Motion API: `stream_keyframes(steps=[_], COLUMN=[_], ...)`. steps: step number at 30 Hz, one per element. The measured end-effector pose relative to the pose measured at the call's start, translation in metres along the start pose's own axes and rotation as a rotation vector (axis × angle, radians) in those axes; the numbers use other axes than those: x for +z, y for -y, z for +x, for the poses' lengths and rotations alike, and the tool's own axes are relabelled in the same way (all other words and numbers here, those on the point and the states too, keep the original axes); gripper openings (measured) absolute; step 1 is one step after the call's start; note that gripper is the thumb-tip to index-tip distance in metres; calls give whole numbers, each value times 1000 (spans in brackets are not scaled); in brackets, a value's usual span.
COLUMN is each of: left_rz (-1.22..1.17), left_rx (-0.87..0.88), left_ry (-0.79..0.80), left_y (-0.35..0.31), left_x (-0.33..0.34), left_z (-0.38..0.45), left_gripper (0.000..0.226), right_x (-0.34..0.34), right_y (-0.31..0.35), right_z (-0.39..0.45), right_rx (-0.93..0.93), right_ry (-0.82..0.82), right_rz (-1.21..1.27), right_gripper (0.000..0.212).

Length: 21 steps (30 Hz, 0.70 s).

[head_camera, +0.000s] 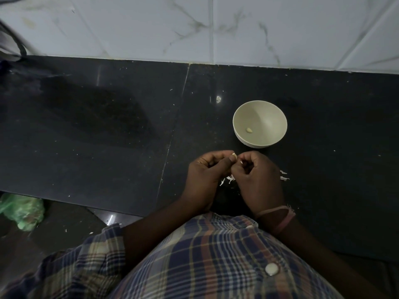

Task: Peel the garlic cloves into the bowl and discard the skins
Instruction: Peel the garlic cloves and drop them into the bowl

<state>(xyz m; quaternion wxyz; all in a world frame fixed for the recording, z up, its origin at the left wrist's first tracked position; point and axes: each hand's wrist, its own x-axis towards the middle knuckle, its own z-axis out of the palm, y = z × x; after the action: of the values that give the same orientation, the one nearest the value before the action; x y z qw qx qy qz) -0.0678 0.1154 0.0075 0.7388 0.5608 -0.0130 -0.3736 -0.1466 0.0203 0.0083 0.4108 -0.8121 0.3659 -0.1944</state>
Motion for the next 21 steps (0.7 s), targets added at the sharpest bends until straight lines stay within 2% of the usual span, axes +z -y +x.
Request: stream_keyframes(steps=[6,14,18,21], left_rz=[-170,-241,-256,-237], left_rx=[-92,-169,-176,-183], left_ry=[20,64,110,103], left_y=[-4,-4,-4,-3], left_x=[0,-4,-6,-6], left_z=[1,3,3,3], left_gripper=[12,15,27,23], right_x=[-5,-10,-14,-14], right_y=[3,12,13,12], right_z=[2,3,5,3], right_rx=[108,267,278,268], right_ry=[77,120,152,148], right_rz=[148,371,420,411], right_gripper=[4,4,6,5])
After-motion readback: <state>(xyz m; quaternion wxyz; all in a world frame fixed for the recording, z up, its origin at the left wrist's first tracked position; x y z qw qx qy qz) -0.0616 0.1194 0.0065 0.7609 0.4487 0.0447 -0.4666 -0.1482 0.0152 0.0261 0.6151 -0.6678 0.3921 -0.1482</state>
